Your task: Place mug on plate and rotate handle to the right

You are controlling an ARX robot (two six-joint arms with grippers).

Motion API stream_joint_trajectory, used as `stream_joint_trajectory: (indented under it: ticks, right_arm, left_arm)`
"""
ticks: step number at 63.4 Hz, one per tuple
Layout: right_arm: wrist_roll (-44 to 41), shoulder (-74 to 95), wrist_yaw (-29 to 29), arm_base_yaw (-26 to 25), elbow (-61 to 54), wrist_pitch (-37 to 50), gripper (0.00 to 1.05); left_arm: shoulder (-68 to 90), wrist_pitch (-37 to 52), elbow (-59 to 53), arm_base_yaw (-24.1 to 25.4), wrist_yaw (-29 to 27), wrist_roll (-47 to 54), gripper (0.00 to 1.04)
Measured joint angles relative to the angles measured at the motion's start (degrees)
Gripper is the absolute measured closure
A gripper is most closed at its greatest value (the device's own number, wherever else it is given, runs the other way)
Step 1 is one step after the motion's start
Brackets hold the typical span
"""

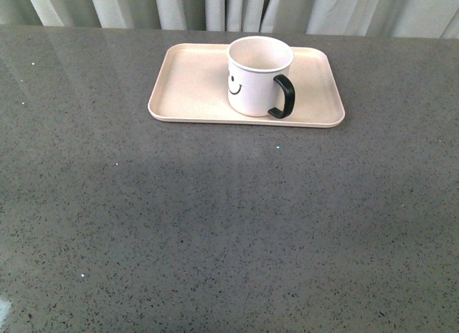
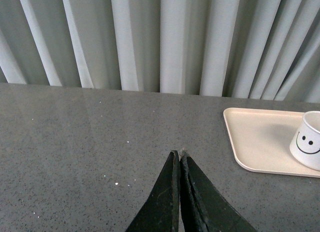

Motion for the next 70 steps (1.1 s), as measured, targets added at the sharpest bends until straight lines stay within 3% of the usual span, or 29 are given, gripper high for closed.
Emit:
stream_joint_trajectory:
  ticks: [24,59,64,70]
  right_arm:
    - [0.0,0.0,0.0,0.0,0.0,0.0,0.09]
    - [0.0,0.0,0.0,0.0,0.0,0.0,0.09]
    - [0.0,0.0,0.0,0.0,0.0,0.0,0.09]
    - [0.0,0.0,0.0,0.0,0.0,0.0,0.09]
  left_arm:
    - [-18.5,-17.1,0.0,0.0,0.0,0.0,1.03]
    - [-29.2,-27.9,0.0,0.0,0.0,0.0,1.03]
    - [-35.5,-36.1,0.0,0.0,0.0,0.0,1.03]
    - [-38.4,-37.8,0.0,0.0,0.0,0.0,1.03]
